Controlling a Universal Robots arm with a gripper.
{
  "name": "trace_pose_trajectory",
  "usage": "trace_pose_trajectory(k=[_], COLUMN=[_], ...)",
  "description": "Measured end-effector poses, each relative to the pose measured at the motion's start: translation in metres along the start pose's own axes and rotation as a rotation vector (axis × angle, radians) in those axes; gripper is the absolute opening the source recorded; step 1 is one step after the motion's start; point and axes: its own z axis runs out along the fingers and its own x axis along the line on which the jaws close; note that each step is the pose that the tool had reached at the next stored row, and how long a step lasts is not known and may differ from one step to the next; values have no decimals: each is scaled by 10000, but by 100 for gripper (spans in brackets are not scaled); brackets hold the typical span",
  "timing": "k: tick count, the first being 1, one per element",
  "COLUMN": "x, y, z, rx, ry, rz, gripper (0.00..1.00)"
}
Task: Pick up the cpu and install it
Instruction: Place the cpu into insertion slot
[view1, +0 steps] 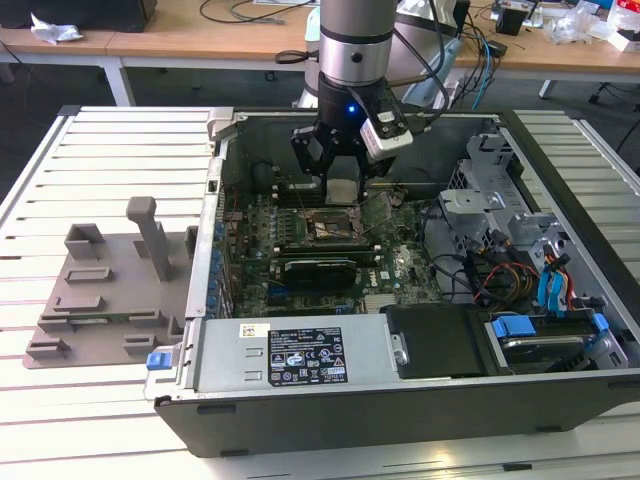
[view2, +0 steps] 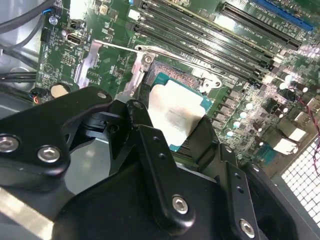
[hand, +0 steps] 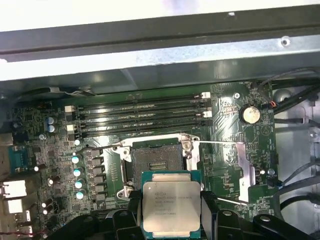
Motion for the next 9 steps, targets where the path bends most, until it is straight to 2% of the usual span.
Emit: trace_pose_trajectory(k=[3, 9], x=[0, 0], y=[0, 0], z=[1, 1], rx=[10, 20], ry=[12, 25], rz=[328, 688], gripper=[55, 55])
